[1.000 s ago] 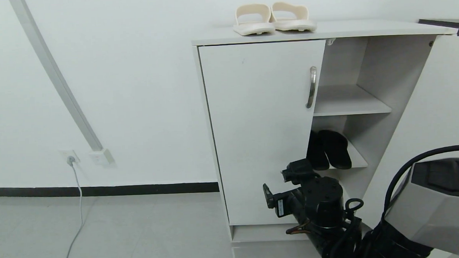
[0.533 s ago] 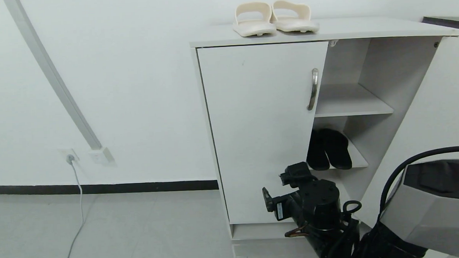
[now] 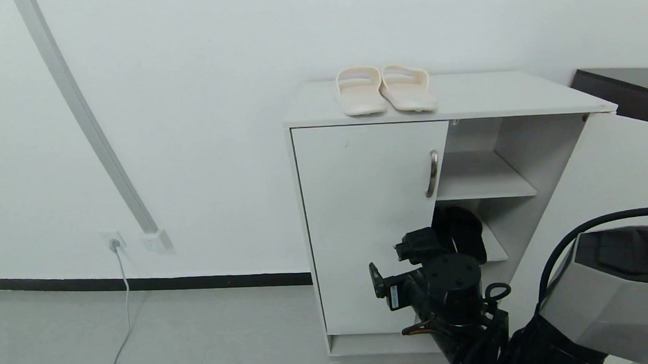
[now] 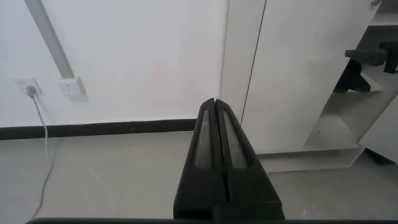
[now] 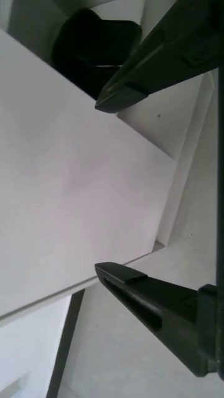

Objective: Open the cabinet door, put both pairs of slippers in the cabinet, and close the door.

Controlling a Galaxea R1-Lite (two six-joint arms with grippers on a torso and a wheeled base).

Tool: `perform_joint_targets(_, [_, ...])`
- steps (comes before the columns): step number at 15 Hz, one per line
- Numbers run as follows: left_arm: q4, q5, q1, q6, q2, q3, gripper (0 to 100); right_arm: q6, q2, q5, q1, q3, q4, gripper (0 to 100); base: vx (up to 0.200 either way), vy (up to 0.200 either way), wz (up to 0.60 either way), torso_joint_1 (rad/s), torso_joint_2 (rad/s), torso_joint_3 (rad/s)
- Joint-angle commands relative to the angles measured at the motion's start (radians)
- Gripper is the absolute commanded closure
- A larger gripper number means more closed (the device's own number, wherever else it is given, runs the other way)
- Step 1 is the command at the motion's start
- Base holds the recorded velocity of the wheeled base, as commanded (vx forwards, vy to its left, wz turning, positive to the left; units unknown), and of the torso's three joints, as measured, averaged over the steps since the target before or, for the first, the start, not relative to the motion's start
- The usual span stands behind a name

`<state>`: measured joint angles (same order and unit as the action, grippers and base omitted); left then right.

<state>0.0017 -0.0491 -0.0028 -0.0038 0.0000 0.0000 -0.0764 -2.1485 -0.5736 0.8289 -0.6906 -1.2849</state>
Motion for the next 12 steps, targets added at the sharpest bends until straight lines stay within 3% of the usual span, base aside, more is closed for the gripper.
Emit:
perform_joint_targets(1, [0.0,0.0,0.0,-0.001,0.002,0.0,100,0.0,-0.002,0.0,-0.001,0.0,-0.001,0,0.0,0.0,0.0,0.144,-0.47,-0.334])
perform_joint_targets(12, [0.0,0.0,0.0,-0.001,0.002,0.0,100,0.0,-0.002,0.0,-0.001,0.008,-0.014,0,0.0,0.0,0.0,0.175,-0.49,-0.318])
